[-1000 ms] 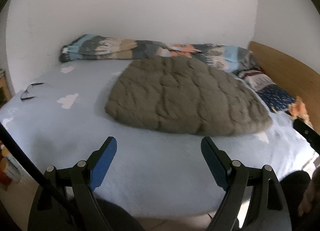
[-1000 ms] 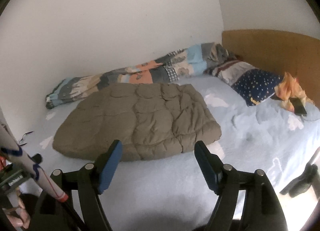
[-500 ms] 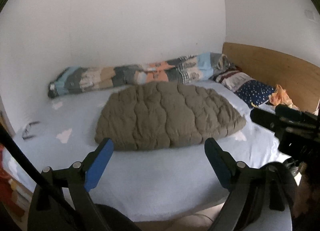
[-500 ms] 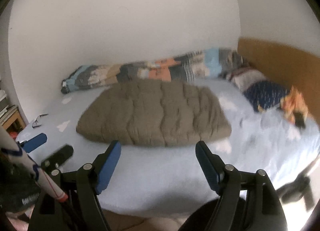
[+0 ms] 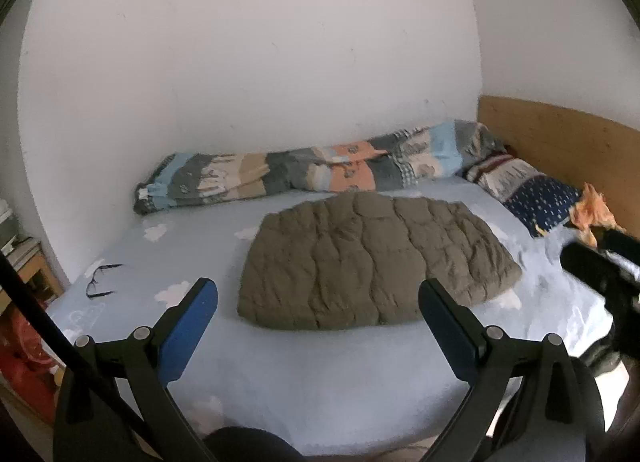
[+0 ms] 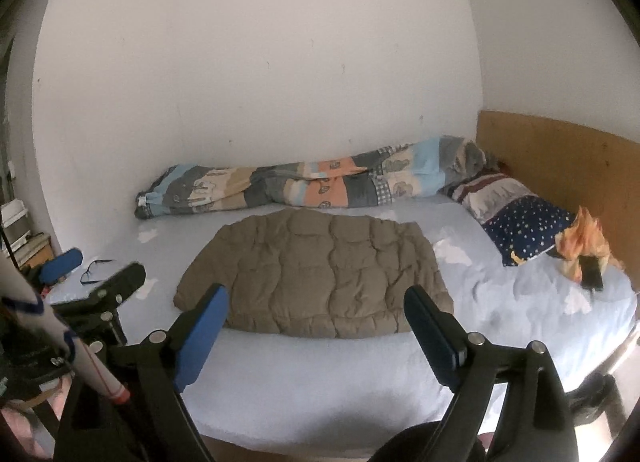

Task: Fold large clothes

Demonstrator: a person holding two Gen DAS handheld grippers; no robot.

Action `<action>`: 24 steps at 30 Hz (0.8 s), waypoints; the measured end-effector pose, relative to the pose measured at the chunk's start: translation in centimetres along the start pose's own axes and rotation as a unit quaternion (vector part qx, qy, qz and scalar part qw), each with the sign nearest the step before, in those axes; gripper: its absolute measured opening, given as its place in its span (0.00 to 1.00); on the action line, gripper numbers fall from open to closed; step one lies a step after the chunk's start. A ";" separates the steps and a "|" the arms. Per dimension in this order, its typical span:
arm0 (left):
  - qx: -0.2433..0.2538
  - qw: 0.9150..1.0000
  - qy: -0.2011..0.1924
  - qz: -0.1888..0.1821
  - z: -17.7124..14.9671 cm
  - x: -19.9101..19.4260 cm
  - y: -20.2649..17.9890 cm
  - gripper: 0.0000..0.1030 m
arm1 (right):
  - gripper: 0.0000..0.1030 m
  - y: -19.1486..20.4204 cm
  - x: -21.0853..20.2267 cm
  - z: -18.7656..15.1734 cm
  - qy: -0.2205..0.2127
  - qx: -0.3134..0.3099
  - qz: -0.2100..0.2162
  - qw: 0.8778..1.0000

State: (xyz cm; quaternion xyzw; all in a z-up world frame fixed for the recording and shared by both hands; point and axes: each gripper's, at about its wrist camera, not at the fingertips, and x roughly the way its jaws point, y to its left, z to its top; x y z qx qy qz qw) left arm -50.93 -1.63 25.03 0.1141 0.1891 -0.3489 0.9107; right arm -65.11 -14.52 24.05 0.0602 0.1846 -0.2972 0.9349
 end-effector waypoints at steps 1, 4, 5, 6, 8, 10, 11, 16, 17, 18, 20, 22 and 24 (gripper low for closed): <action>-0.003 1.000 0.004 -0.001 0.1 0.0 -0.1 0.97 | 0.90 -0.1 0.0 0.2 -0.001 0.004 -0.003 1.000; -0.003 1.000 0.005 0.004 0.2 -0.2 -0.1 0.97 | 0.90 -0.1 0.0 1.0 -0.001 0.004 -0.007 1.000; 0.001 1.000 0.004 0.012 0.3 -0.3 -0.3 0.97 | 0.90 -0.1 -0.1 1.2 -0.003 0.004 -0.008 1.000; 0.007 1.000 0.006 0.015 0.5 -0.3 -0.5 0.97 | 0.90 0.0 -0.3 1.6 -0.009 0.002 -0.010 1.000; 0.020 1.000 0.017 0.009 0.5 -0.4 -0.9 0.97 | 0.90 0.2 -0.6 1.9 -0.018 0.000 -0.012 1.000; 0.030 0.999 0.028 0.004 0.5 -0.1 -1.2 0.97 | 0.90 0.5 -0.7 2.2 -0.022 0.000 -0.014 1.000; 0.036 0.999 0.032 0.003 0.4 0.1 -1.3 0.97 | 0.90 0.5 -0.8 2.2 -0.025 0.000 -0.014 1.000; 0.037 0.998 0.039 0.012 -0.1 0.9 -1.1 0.97 | 0.90 0.5 -0.7 2.1 -0.019 -0.001 -0.022 1.000; 0.031 0.999 0.040 0.010 -0.1 1.0 -0.9 0.97 | 0.90 0.5 -0.6 2.1 -0.017 0.000 -0.024 1.000; 0.027 0.999 0.040 0.010 -0.2 1.1 -0.6 0.97 | 0.90 0.5 -0.5 2.0 -0.017 0.000 -0.025 1.000; 0.016 0.999 0.045 0.013 -0.2 1.5 0.0 0.97 | 0.90 0.8 -0.3 2.0 -0.016 -0.002 -0.025 1.000; 0.010 0.999 0.050 0.017 -0.4 1.8 0.5 0.97 | 0.90 1.0 -0.2 1.9 -0.013 -0.005 -0.025 1.000; 0.005 0.998 0.054 0.023 -0.6 2.2 0.9 0.97 | 0.90 1.3 0.1 1.8 -0.008 -0.007 -0.020 1.000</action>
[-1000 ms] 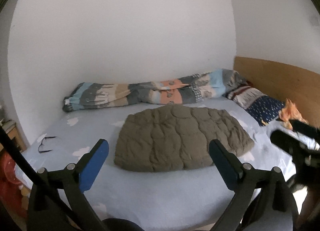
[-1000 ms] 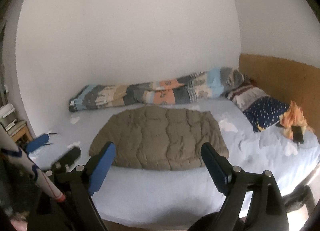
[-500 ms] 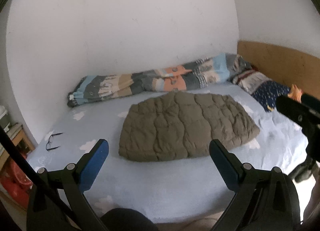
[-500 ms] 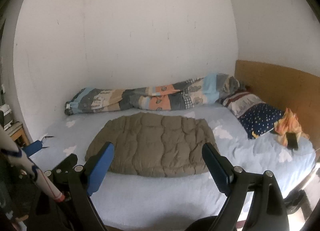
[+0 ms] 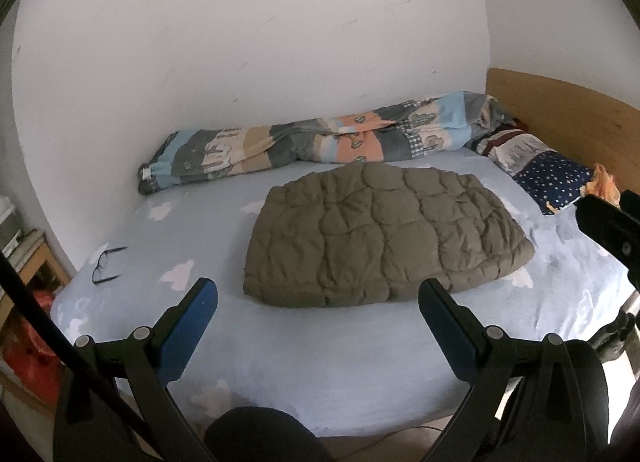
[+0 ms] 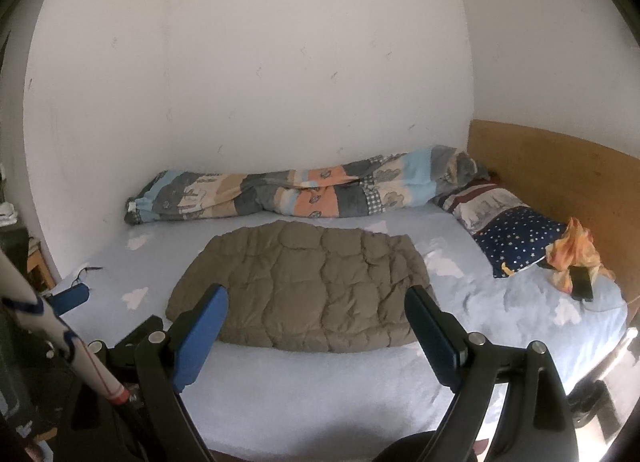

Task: Fold large clothes

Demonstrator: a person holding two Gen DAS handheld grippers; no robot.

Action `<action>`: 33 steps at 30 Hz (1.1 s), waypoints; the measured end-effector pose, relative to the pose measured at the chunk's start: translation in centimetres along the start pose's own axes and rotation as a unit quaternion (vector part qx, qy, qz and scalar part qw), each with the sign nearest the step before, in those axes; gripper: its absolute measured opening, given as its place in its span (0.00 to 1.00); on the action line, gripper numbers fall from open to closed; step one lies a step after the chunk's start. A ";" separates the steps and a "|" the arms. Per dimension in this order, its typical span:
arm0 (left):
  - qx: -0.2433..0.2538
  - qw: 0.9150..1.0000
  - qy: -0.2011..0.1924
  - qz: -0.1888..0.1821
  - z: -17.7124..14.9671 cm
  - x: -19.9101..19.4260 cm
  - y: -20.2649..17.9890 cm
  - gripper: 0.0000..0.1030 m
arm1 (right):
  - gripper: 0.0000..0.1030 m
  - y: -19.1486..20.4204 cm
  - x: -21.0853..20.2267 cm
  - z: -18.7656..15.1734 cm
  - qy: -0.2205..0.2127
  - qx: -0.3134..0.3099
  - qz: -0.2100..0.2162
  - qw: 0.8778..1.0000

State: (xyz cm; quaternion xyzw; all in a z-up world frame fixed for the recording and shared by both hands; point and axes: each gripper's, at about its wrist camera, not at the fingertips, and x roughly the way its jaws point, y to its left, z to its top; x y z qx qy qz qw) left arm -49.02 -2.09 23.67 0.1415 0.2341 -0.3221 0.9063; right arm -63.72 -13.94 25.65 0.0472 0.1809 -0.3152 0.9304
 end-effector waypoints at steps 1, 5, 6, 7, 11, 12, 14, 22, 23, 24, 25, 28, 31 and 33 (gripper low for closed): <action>-0.001 1.000 0.002 0.003 0.0 0.1 0.1 0.97 | 0.90 0.1 0.2 -0.1 0.002 -0.001 0.003 1.000; -0.004 1.000 0.006 0.009 -0.3 0.4 0.5 0.97 | 0.90 0.4 1.0 -0.5 0.012 -0.001 0.011 1.000; -0.004 1.000 0.007 0.010 -0.3 0.4 0.6 0.97 | 0.90 0.4 1.2 -0.6 0.016 0.001 0.013 1.000; -0.004 1.000 0.008 0.010 -0.3 0.5 0.6 0.97 | 0.90 0.4 1.4 -0.8 0.019 0.002 0.015 1.000; -0.002 1.000 0.011 0.007 -0.3 0.7 0.5 0.97 | 0.90 0.4 1.9 -1.1 0.029 0.003 0.017 0.999; -0.001 1.000 0.012 0.005 -0.4 0.7 0.5 0.97 | 0.90 0.4 1.9 -1.2 0.030 0.003 0.016 0.999; 0.000 1.000 0.013 0.003 -0.5 0.7 0.5 0.97 | 0.90 0.4 2.0 -1.3 0.033 0.003 0.014 0.999; 0.006 1.000 0.021 -0.004 -1.0 0.8 0.4 0.97 | 0.90 0.5 2.1 -1.5 0.042 0.005 0.015 0.999; 0.006 1.000 0.022 -0.003 -1.1 0.8 0.4 0.97 | 0.90 0.6 2.0 -1.5 0.042 0.005 0.015 0.999; 0.006 1.000 0.022 -0.003 -1.1 0.8 0.4 0.97 | 0.90 0.6 2.0 -1.5 0.042 0.005 0.015 0.999; 0.006 1.000 0.022 -0.004 -1.0 0.8 0.4 0.97 | 0.90 0.7 2.0 -1.5 0.042 0.003 0.016 0.999; 0.004 1.000 0.021 -0.005 -1.0 0.9 0.5 0.97 | 0.90 0.9 1.8 -1.5 0.039 0.000 0.017 0.999; 0.005 1.000 0.023 -0.004 -1.1 0.9 0.4 0.97 | 0.90 1.1 1.8 -1.7 0.040 0.001 0.018 0.999; 0.004 1.000 0.026 -0.007 -1.2 1.0 0.4 0.97 | 0.90 1.0 1.9 -1.7 0.043 0.001 0.017 0.999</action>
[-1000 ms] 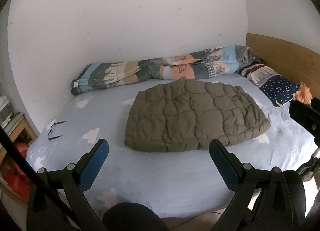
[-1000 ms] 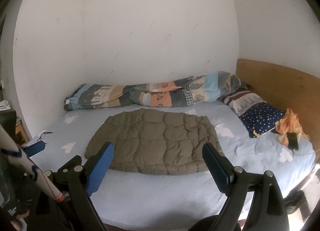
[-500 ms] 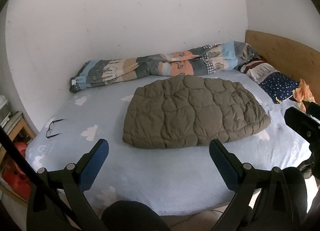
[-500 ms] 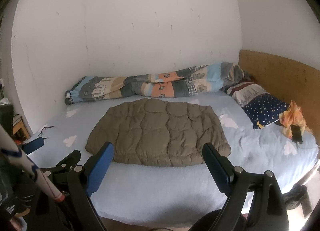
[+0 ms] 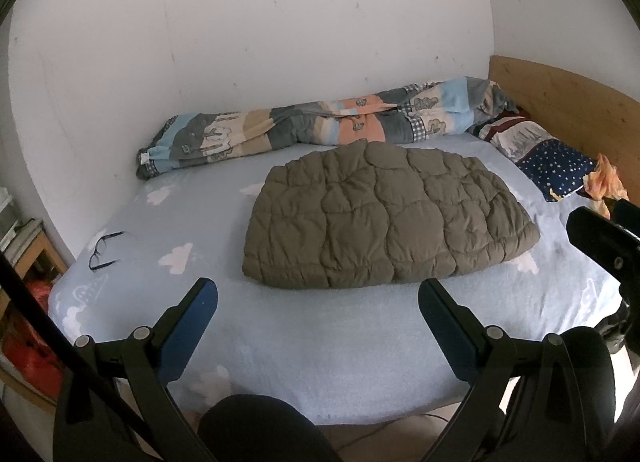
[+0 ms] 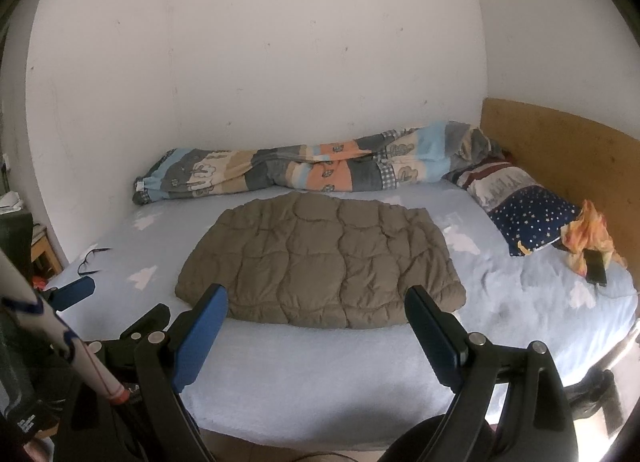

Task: Fold large clothes

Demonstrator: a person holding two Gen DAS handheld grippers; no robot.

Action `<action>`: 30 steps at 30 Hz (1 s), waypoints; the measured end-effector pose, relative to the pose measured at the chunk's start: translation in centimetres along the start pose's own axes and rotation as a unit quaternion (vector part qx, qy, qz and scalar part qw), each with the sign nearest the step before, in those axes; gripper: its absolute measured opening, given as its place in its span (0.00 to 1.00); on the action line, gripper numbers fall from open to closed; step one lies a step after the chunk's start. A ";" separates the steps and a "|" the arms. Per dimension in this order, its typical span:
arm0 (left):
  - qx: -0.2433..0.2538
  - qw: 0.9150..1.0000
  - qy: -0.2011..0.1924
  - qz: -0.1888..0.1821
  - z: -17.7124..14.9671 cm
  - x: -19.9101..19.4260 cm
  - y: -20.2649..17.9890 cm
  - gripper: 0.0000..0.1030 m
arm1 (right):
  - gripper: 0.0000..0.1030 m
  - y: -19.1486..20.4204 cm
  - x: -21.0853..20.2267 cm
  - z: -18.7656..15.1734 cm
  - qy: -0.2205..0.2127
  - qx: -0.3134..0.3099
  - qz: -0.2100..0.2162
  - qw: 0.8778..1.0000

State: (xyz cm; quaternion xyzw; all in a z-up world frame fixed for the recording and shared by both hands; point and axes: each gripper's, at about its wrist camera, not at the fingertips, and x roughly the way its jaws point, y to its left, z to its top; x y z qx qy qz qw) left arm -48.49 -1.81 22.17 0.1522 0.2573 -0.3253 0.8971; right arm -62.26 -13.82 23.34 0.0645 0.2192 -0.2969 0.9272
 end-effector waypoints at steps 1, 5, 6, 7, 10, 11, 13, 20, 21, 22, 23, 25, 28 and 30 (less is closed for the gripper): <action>-0.001 1.000 0.001 0.000 0.0 0.1 0.0 0.97 | 0.90 0.0 0.0 0.0 0.001 0.001 0.000 1.000; -0.001 1.000 0.007 -0.003 -0.1 0.3 0.0 0.97 | 0.90 0.0 0.2 -0.1 0.003 0.002 0.000 1.000; -0.001 1.000 0.008 -0.003 -0.1 0.4 0.0 0.97 | 0.90 0.0 0.3 -0.2 0.004 0.002 0.000 1.000; -0.001 1.000 0.009 -0.002 -0.1 0.4 -0.1 0.97 | 0.90 0.0 0.4 -0.2 0.006 0.002 -0.001 1.000; 0.000 1.000 0.013 -0.002 -0.2 0.7 -0.1 0.97 | 0.90 -0.1 0.7 -0.3 0.010 0.004 0.000 1.000; 0.001 1.000 0.014 -0.001 -0.2 0.8 -0.2 0.97 | 0.90 -0.1 0.7 -0.3 0.012 0.005 0.000 1.000; 0.002 1.000 0.016 -0.001 -0.3 0.8 -0.3 0.97 | 0.90 -0.1 0.8 -0.4 0.013 0.006 0.000 1.000; 0.001 1.000 0.021 -0.001 -0.5 1.2 -0.3 0.97 | 0.90 -0.2 1.1 -0.6 0.019 0.008 0.000 1.000; 0.000 1.000 0.022 -0.001 -0.5 1.2 -0.3 0.97 | 0.90 -0.2 1.2 -0.6 0.019 0.008 0.000 1.000; 0.000 1.000 0.023 -0.001 -0.5 1.3 -0.3 0.97 | 0.90 -0.2 1.2 -0.6 0.020 0.008 0.000 1.000; 0.000 1.000 0.023 -0.001 -0.5 1.3 -0.3 0.97 | 0.90 -0.3 1.3 -0.6 0.021 0.009 0.000 1.000; 0.000 1.000 0.025 0.000 -0.5 1.4 -0.3 0.97 | 0.90 -0.3 1.3 -0.6 0.021 0.009 0.000 1.000; 0.000 1.000 0.026 0.002 -0.6 1.6 -0.3 0.97 | 0.90 -0.3 1.4 -0.7 0.022 0.010 -0.001 1.000; 0.000 1.000 0.026 0.003 -0.6 1.6 -0.3 0.97 | 0.90 -0.3 1.4 -0.7 0.024 0.010 0.000 1.000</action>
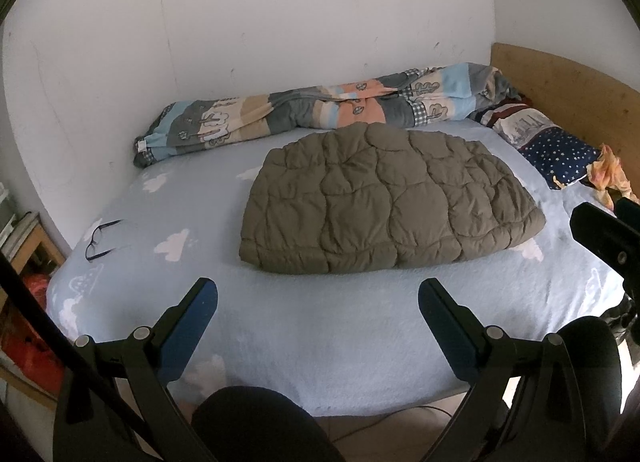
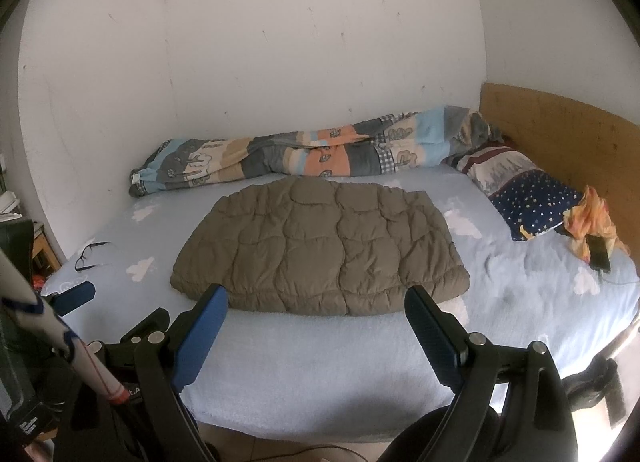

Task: Fold large clothes

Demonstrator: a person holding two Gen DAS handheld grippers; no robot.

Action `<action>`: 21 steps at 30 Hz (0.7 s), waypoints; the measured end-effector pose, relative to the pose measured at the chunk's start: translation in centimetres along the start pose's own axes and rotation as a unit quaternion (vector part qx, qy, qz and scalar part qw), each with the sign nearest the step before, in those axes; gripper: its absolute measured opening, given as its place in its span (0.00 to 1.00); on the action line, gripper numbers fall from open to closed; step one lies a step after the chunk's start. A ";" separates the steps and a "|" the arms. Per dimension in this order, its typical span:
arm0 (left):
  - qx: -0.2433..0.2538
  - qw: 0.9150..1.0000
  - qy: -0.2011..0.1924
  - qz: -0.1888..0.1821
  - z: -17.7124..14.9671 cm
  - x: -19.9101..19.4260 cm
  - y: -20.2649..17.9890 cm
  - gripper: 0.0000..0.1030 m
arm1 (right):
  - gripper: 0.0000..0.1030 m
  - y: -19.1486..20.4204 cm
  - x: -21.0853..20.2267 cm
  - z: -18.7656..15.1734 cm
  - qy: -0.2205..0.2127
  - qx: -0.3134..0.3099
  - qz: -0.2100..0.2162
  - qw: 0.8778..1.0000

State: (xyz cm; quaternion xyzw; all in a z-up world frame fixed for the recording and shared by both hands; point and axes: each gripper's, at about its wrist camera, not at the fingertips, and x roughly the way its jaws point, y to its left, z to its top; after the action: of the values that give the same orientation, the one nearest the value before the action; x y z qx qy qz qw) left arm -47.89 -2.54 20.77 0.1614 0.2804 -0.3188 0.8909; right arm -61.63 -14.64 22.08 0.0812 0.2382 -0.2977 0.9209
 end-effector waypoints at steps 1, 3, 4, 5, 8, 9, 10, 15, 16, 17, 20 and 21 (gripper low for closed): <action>0.000 1.000 0.000 0.000 0.0 0.0 0.0 0.97 | 0.90 0.0 0.0 0.0 0.001 0.000 0.000 1.000; 0.001 1.000 0.001 0.001 -0.1 0.1 0.0 0.97 | 0.90 0.1 0.1 0.0 0.001 0.000 0.000 1.000; 0.001 1.000 0.001 0.001 -0.1 0.1 0.0 0.97 | 0.90 0.1 0.1 0.0 0.001 0.000 0.000 1.000; 0.001 1.000 0.002 0.001 -0.1 0.1 0.0 0.97 | 0.90 0.0 0.1 -0.1 0.002 -0.001 0.000 1.000; 0.001 1.000 0.001 0.003 -0.1 0.1 -0.1 0.97 | 0.90 0.1 0.2 -0.2 0.003 0.000 0.001 1.000; 0.001 1.000 0.001 0.003 -0.2 0.2 0.0 0.97 | 0.90 0.1 0.3 -0.2 0.004 0.000 0.000 1.000; 0.001 1.000 0.001 0.003 -0.2 0.2 0.0 0.97 | 0.90 0.1 0.3 -0.3 0.004 0.000 0.000 1.000; 0.001 1.000 0.001 0.004 -0.3 0.2 0.0 0.97 | 0.90 0.0 0.4 -0.3 0.006 0.001 0.001 1.000; 0.001 1.000 0.001 0.005 -0.3 0.2 0.0 0.97 | 0.90 0.0 0.4 -0.3 0.007 0.001 0.001 1.000; 0.001 1.000 0.001 0.006 -0.3 0.2 0.0 0.97 | 0.90 0.0 0.5 -0.3 0.008 0.001 0.000 1.000; -0.001 1.000 0.000 0.003 -0.4 0.2 0.2 0.97 | 0.90 0.0 0.5 -0.4 0.009 0.003 0.000 1.000; -0.002 1.000 0.000 0.002 -0.4 0.2 0.2 0.97 | 0.90 0.0 0.5 -0.4 0.009 0.004 -0.001 1.000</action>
State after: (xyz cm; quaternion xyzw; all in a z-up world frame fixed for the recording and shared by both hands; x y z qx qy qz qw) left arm -47.83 -2.32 20.37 0.1604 0.2807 -0.3164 0.8918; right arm -61.43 -14.77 21.48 0.0873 0.2449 -0.2986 0.9183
